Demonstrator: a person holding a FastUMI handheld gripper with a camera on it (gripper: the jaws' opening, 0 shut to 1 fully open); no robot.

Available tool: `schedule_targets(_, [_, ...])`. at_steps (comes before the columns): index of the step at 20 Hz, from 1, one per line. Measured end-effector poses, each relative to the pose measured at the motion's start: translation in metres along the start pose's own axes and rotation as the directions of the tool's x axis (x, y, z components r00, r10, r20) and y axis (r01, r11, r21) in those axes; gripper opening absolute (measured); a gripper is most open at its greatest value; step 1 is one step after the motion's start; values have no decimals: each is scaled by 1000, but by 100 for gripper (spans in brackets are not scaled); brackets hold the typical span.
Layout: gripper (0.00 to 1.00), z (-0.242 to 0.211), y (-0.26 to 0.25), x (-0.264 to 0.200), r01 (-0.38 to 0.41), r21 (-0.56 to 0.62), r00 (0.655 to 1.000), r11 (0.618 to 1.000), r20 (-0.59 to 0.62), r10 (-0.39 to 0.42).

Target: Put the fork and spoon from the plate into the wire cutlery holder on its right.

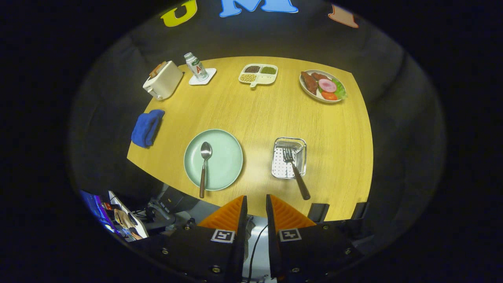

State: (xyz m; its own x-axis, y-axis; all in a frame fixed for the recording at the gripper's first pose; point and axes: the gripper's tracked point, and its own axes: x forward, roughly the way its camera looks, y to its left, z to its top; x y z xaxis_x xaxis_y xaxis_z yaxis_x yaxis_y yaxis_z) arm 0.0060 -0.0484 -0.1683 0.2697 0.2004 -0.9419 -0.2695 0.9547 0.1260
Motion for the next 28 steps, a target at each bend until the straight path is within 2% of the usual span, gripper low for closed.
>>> schedule_targets(5, [28, -21, 46, 30, -61, -36, 997, 998, -46, 59])
schedule_targets(7, [49, -28, 64, 37, -90, -45, 994, 995, -66, 87])
schedule_targets(12, [49, -42, 99, 59, -129, -55, 985, 990, -123, 121])
schedule_targets(28, [49, -61, 148, 135, -140, -50, 970, 989, -208, 126])
